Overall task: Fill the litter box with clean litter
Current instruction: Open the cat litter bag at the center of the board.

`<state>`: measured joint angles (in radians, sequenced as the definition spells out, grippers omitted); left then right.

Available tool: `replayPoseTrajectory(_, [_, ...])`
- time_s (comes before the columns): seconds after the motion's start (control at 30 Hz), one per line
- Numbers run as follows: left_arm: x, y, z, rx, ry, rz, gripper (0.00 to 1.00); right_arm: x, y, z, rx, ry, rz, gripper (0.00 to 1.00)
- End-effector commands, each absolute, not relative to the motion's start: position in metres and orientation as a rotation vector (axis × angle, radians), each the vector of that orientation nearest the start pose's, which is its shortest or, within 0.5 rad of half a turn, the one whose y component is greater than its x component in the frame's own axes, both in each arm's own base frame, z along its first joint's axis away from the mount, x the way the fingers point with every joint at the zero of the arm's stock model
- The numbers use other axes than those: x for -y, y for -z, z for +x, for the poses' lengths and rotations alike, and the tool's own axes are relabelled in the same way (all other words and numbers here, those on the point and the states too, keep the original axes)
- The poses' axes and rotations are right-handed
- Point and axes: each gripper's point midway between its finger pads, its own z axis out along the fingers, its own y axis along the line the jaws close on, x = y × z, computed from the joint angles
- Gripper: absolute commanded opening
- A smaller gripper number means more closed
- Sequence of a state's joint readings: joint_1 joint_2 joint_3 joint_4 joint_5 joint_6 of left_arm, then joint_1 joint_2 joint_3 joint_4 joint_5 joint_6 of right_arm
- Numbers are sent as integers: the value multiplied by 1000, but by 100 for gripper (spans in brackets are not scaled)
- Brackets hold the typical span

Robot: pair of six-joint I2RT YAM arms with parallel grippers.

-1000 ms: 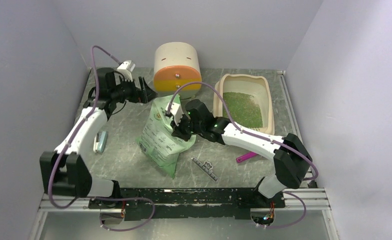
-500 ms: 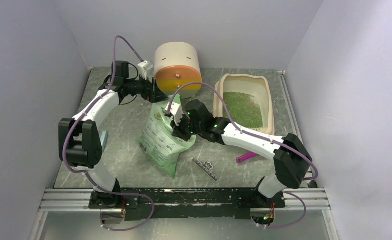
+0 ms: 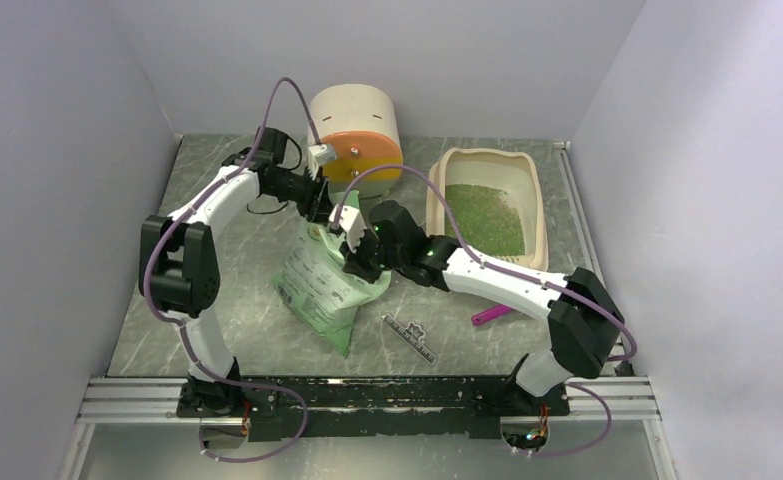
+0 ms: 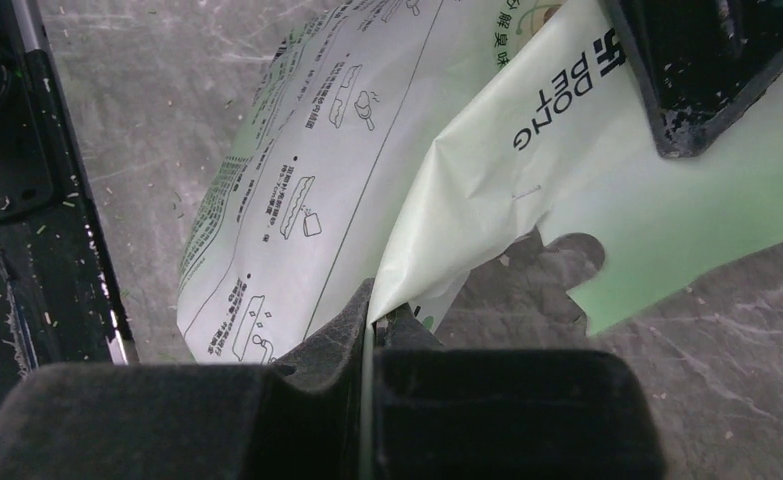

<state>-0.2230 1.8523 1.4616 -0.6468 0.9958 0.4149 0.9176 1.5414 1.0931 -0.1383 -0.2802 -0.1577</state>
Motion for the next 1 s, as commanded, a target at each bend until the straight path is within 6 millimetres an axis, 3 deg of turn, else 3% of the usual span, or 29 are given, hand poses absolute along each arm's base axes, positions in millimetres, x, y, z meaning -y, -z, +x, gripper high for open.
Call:
replayPoseTrajectory(0.0, [225,-172,349,-1993,1207,1122,39,-396,-213,230,-1631,-817,-1205,0])
replayPoseTrajectory(0.07, [226,-183,349,-1973,1200,1106,16,-392,-218,239,-1642,-774,-1135,0])
replayPoseTrajectory(0.13, [227,-199,352,-1937,1174,1073,5,-387,-226,250,-1639,-736,-1066,0])
replayPoseTrajectory(0.3, [229,-257,353,-1782,1086,972,5,-380,-253,271,-1634,-692,-956,0])
replayPoseTrajectory(0.47, [225,-302,334,-1665,1052,920,5,-372,-279,285,-1590,-665,-925,0])
replayPoseTrajectory(0.67, [217,-307,306,-1642,1027,876,5,-368,-294,292,-1558,-688,-939,0])
replayPoseTrajectory(0.77, [210,-291,313,-1700,971,831,5,-373,-292,284,-1552,-743,-967,0])
replayPoseTrajectory(0.8, [208,-285,318,-1723,945,809,9,-372,-289,282,-1559,-754,-967,0])
replayPoseTrajectory(0.93, [199,-272,343,-1778,882,722,52,-371,-276,271,-1579,-803,-969,0])
replayPoseTrajectory(0.97, [197,-269,349,-1791,874,710,56,-371,-273,269,-1584,-811,-975,0])
